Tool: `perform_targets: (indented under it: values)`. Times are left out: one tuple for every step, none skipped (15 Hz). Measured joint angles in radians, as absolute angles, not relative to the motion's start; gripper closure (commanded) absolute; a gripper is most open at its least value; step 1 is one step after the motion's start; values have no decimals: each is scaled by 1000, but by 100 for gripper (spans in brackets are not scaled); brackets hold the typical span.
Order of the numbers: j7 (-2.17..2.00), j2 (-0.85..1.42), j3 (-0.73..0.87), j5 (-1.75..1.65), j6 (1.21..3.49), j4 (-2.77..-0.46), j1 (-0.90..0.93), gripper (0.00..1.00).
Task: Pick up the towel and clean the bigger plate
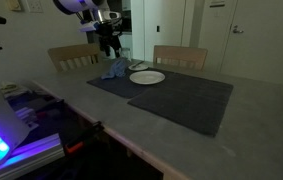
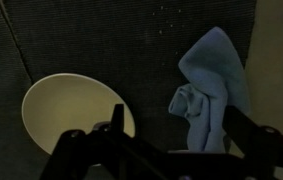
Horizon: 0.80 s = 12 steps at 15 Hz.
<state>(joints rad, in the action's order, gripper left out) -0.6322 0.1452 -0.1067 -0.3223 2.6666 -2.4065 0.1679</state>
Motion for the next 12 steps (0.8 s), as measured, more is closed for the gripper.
perform_targets:
  values:
    - [-632, 141, -107, -322, 2666, -2407, 170, 0]
    - [-632, 138, -106, -322, 2666, -2407, 173, 0]
    - [-626, 138, -106, -304, 2666, -2408, 175, 0]
    - [-613, 138, -106, -282, 2667, -2411, 176, 0]
    - [-602, 138, -107, -257, 2667, -2412, 177, 0]
    - [-594, 139, -107, -232, 2667, -2412, 178, 0]
    - [-589, 140, -107, -214, 2669, -2412, 179, 0]
    - [-585, 142, -107, -201, 2670, -2410, 181, 0]
    - [-581, 145, -107, -192, 2674, -2406, 183, 0]
    - [-579, 150, -107, -187, 2679, -2400, 186, 0]
    - [-577, 158, -107, -183, 2688, -2392, 189, 0]
    - [-574, 171, -108, -174, 2698, -2380, 194, 0]
